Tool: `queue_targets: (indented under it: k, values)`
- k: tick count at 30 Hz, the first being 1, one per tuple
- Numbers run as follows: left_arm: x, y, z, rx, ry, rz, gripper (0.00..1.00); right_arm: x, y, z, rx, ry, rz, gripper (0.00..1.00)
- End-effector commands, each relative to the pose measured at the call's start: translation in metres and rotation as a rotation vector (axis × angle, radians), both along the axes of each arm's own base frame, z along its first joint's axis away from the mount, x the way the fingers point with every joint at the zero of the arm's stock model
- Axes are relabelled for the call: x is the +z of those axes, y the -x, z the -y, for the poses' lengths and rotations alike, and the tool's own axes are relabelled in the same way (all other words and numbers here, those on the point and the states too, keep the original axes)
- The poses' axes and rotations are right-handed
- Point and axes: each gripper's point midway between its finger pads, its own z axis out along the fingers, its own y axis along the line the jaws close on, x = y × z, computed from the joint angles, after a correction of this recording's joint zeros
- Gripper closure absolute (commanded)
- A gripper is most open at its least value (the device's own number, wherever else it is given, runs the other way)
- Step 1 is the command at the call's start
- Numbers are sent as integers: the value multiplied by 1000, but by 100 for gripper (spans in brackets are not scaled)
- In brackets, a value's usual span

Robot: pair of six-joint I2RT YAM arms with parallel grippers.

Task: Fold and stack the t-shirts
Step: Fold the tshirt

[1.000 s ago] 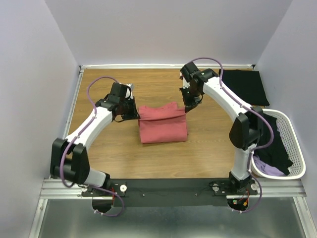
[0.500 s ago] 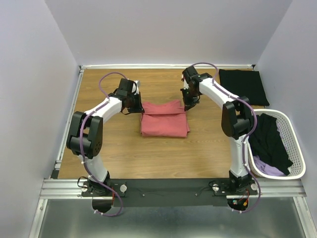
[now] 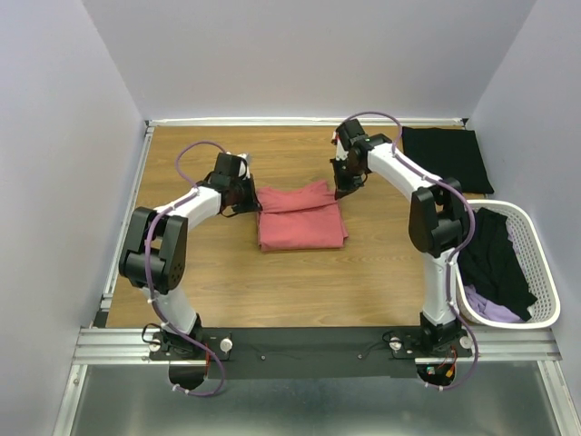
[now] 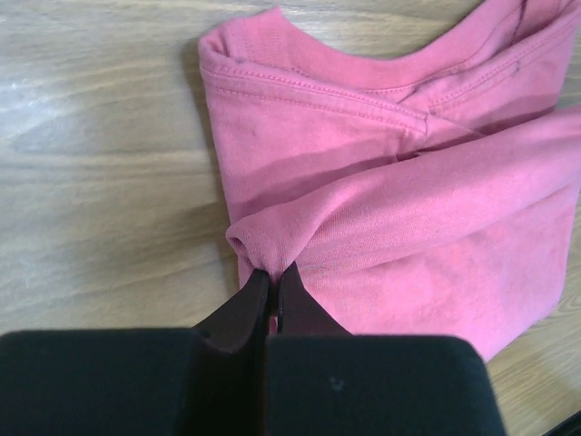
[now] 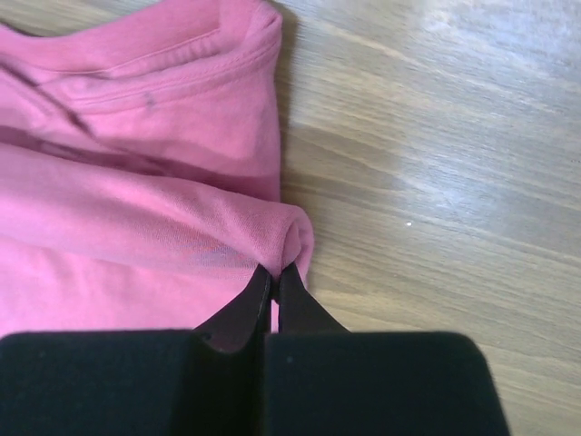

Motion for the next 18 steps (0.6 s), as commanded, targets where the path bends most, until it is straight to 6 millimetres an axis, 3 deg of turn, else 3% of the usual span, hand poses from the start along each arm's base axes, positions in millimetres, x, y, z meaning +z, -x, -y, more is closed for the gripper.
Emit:
queue_targets:
  k: [1, 5, 11, 14, 15, 16, 17, 18]
  values:
    - [23, -5, -22, 103, -25, 83, 100, 33, -8, 4, 16, -48, 85, 95]
    - [30, -3, -31, 163, -24, 123, 100, 39, -9, -6, 32, -106, 100, 84]
    - [3, 13, -37, 219, 2, 66, 100, 33, -12, -20, 49, -167, 104, 82]
    - [-2, 9, -37, 219, 5, 66, 97, 30, -16, -23, 49, -179, 118, 71]
    - [-5, 8, -36, 216, 5, 60, 87, 29, -17, -25, 52, -181, 119, 68]
    - [-4, 7, -36, 217, 1, 62, 79, 30, -19, -25, 51, -181, 124, 60]
    - [-1, 4, -36, 226, 6, 70, 56, 33, -19, -26, 49, -185, 130, 54]
    - [3, 2, -37, 231, 6, 81, 44, 37, -19, -26, 49, -188, 138, 50]
